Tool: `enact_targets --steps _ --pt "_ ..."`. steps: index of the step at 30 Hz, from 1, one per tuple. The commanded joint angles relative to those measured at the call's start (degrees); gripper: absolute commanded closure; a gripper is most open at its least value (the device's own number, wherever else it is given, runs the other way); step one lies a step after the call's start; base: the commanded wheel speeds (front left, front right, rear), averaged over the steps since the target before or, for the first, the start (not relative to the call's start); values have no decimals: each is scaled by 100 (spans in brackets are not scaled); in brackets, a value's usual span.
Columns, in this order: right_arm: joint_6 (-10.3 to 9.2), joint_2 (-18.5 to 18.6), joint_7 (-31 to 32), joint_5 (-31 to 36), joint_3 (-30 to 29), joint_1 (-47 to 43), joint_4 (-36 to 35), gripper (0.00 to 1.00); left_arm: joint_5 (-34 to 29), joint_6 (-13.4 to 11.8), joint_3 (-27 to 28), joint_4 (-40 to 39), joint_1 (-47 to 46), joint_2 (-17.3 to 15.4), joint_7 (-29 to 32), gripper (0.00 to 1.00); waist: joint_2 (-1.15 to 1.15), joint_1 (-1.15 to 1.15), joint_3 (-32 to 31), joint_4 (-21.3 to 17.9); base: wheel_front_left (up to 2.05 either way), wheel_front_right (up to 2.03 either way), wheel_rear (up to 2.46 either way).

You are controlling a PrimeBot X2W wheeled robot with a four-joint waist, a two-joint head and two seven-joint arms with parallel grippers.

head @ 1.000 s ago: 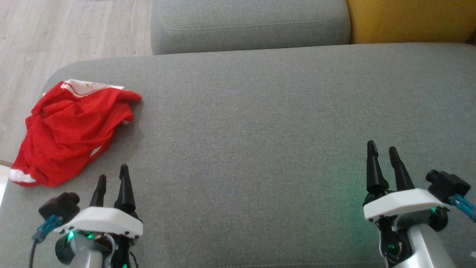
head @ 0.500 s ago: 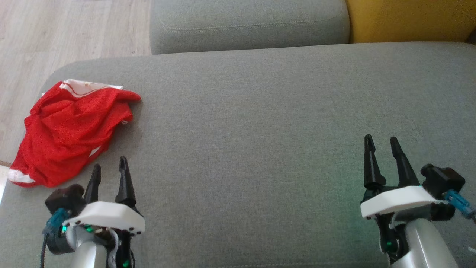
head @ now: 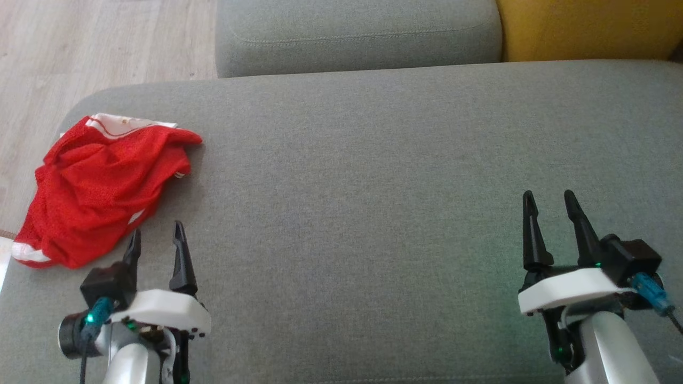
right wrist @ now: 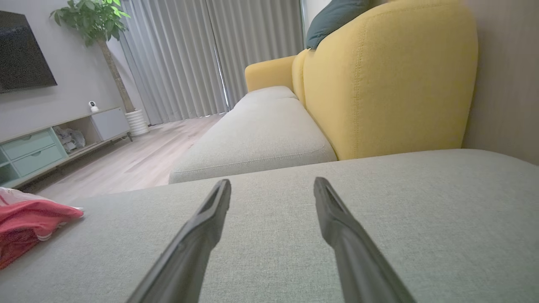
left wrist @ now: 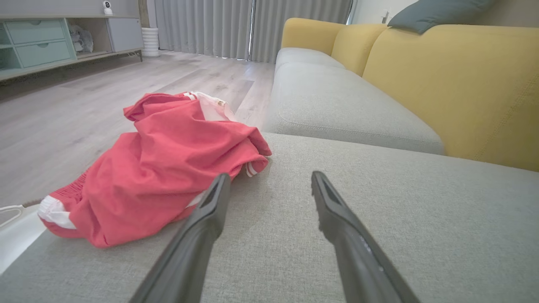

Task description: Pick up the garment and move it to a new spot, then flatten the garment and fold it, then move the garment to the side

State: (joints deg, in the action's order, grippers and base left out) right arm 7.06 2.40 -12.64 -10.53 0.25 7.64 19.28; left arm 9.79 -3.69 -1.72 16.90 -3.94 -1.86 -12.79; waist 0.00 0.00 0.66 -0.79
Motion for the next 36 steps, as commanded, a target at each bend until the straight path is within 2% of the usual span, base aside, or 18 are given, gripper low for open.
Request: enact_targets --steps 1,9,25,31,36 --pt "41 44 -85 148 122 311 -177 0 -151 -50 125 -215 -348 -114 -71 0 0 0 1 1 0 0 0" --pt "43 48 -236 608 80 337 -204 0 -737 -155 147 -276 -337 -118 -220 0 0 0 -2 -17 0 0 0" --pt "43 48 -236 469 -44 291 -252 0 -571 -137 207 -313 -282 -104 -220 0 0 0 40 -33 0 0 0" --pt "43 48 -236 441 125 314 -232 0 -491 -117 114 -287 -309 -103 -221 0 0 0 45 206 0 0 0" --pt "43 48 -236 394 308 339 -212 0 -449 -114 35 -269 -324 -102 -221 0 0 0 72 636 0 0 0"
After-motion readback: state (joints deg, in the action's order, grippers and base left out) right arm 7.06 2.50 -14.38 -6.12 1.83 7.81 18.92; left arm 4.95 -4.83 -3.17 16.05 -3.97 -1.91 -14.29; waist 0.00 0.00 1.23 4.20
